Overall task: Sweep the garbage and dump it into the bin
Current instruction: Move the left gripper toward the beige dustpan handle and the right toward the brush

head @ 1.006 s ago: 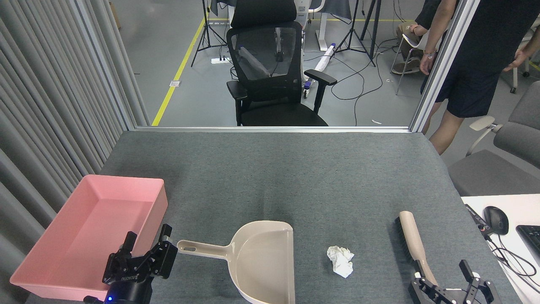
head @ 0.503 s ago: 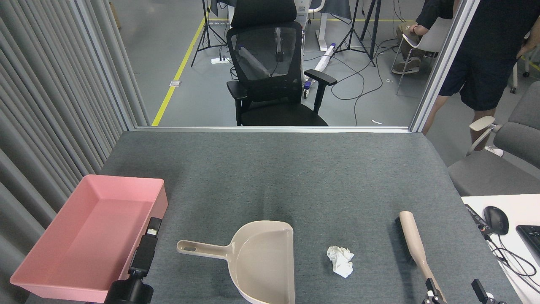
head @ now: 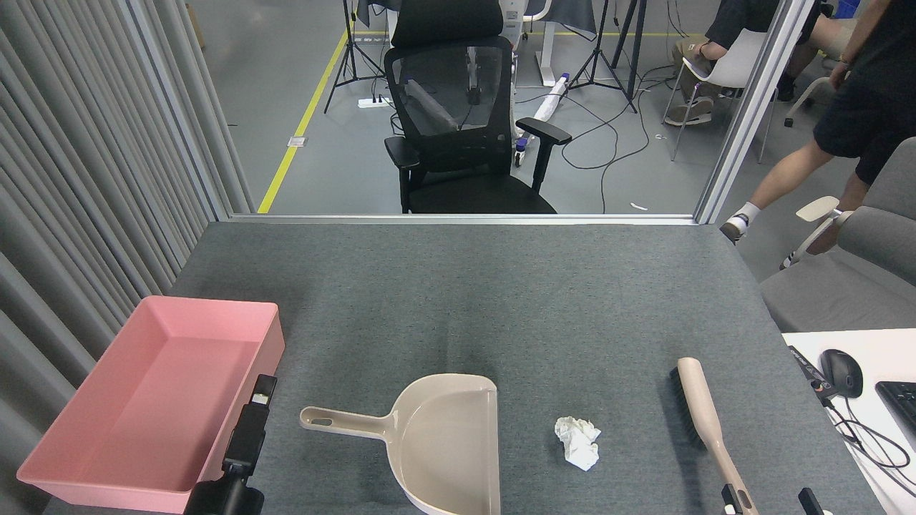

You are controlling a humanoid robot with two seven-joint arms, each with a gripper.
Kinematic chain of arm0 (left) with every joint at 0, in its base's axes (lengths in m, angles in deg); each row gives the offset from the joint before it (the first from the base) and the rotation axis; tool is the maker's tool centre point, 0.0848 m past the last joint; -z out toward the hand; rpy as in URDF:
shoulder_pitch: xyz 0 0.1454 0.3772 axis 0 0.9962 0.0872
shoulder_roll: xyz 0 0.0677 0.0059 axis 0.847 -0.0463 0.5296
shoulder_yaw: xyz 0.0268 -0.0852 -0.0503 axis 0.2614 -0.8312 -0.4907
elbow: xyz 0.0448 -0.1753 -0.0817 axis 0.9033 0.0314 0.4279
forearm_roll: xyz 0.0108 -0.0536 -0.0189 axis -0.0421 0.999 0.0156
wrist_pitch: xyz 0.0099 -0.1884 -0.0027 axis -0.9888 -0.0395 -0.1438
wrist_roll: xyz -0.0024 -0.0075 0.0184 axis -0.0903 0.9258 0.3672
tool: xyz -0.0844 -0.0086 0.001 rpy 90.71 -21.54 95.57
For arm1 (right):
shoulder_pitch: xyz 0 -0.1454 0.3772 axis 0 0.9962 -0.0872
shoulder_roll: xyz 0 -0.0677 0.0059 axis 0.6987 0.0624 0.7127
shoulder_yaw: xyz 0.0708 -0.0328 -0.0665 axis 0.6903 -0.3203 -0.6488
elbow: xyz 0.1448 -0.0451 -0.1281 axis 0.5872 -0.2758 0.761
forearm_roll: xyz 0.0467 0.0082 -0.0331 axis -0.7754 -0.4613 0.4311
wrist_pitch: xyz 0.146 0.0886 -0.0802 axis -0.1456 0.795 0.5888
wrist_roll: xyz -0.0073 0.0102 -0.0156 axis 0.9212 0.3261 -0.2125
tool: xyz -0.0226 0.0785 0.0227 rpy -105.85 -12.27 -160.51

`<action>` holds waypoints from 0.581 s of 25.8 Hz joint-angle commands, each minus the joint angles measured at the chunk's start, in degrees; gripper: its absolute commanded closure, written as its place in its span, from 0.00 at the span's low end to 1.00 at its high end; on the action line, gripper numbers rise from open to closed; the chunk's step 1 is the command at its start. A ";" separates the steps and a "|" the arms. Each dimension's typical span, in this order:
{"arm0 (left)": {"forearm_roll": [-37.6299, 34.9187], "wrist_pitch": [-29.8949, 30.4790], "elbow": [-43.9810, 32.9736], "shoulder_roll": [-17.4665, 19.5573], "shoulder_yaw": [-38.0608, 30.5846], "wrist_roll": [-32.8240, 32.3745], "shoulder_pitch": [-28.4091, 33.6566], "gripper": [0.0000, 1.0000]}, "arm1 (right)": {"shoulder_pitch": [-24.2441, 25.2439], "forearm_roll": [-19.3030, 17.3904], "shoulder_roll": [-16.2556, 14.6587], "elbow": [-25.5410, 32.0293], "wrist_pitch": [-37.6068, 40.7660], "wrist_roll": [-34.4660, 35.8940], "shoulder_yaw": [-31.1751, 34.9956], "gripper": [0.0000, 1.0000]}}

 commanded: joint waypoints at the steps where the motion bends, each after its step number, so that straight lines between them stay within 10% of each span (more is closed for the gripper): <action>1: 0.00 0.04 1.68 0.11 0.15 0.00 0.35 0.01 | 0.00 0.00 -0.24 -1.32 -0.02 0.56 0.01 0.00; 15: 0.00 2.59 8.27 0.29 0.41 0.17 1.32 0.01 | -0.08 0.00 -0.68 -1.67 -0.11 0.64 0.01 0.00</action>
